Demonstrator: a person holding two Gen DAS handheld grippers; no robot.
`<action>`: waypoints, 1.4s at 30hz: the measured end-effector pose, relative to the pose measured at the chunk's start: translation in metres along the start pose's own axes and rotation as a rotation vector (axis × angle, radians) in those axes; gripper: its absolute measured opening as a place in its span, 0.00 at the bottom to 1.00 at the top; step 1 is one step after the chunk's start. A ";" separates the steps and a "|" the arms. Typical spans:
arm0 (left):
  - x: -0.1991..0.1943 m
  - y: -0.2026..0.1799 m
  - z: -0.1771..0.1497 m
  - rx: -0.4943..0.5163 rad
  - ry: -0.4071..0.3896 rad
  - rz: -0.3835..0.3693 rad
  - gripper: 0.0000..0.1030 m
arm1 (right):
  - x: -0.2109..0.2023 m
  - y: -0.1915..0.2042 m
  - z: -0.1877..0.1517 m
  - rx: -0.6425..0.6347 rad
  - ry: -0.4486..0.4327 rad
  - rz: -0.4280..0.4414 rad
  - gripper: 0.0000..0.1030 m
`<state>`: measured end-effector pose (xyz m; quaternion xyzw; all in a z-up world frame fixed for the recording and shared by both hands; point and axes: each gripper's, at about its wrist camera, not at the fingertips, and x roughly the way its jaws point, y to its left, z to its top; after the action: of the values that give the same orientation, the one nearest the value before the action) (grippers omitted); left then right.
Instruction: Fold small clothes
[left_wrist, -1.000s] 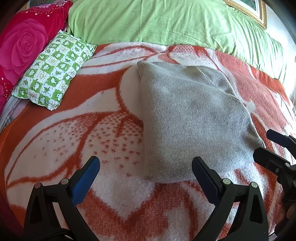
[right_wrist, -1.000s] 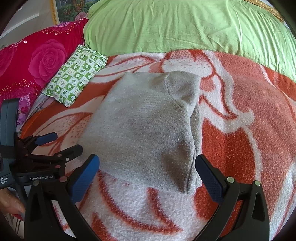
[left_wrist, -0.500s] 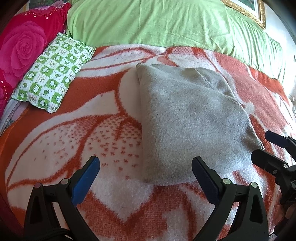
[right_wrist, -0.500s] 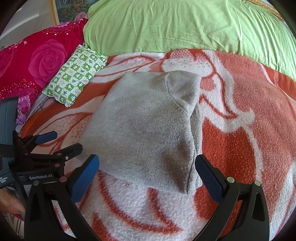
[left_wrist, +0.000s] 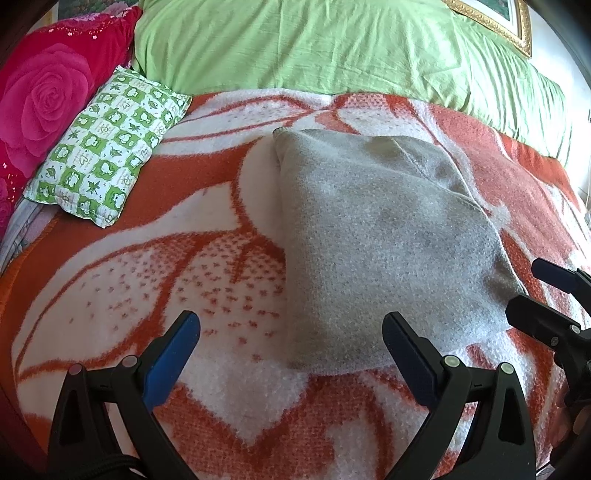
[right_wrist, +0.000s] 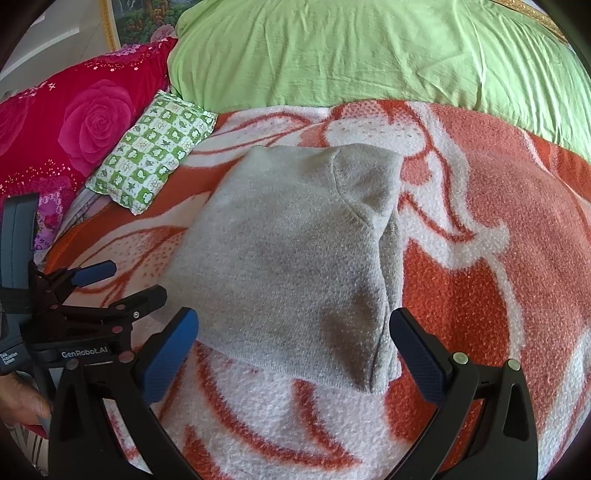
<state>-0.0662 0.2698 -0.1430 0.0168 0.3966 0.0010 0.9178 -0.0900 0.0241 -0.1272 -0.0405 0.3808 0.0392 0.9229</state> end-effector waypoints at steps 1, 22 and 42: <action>0.000 0.000 0.000 0.000 0.000 0.001 0.96 | 0.000 0.000 0.000 -0.001 0.001 0.001 1.00; 0.002 0.006 0.000 -0.003 0.005 0.001 0.96 | 0.006 -0.003 0.001 -0.001 0.013 0.008 1.00; 0.006 0.004 0.001 0.004 0.015 -0.006 0.96 | 0.007 -0.005 0.001 0.002 0.017 0.010 1.00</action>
<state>-0.0612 0.2738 -0.1468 0.0173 0.4035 -0.0026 0.9148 -0.0838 0.0196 -0.1309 -0.0380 0.3891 0.0433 0.9194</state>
